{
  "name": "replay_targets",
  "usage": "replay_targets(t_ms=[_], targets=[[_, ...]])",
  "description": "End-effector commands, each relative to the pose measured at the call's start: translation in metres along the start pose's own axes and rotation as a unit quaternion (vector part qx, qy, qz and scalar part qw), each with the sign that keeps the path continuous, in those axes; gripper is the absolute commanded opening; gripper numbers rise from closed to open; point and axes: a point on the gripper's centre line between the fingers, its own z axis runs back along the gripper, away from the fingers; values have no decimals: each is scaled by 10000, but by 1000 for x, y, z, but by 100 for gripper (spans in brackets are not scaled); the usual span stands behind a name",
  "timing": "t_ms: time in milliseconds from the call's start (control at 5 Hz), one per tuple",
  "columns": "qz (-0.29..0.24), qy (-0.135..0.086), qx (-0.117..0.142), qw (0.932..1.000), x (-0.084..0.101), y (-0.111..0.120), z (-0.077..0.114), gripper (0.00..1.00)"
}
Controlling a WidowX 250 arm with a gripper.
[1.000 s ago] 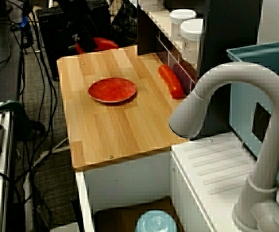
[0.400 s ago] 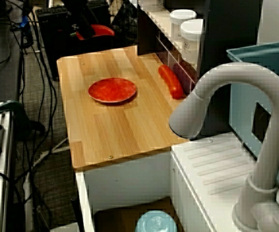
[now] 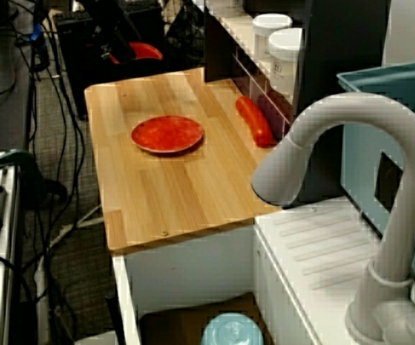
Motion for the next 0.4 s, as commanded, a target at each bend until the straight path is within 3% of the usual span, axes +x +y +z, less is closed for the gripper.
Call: replay_targets(t_ms=[0,200], targets=[[-283,51,-302,9991,40,-22,-3,0],[-345,61,-359,9987,57,-52,-4,0]])
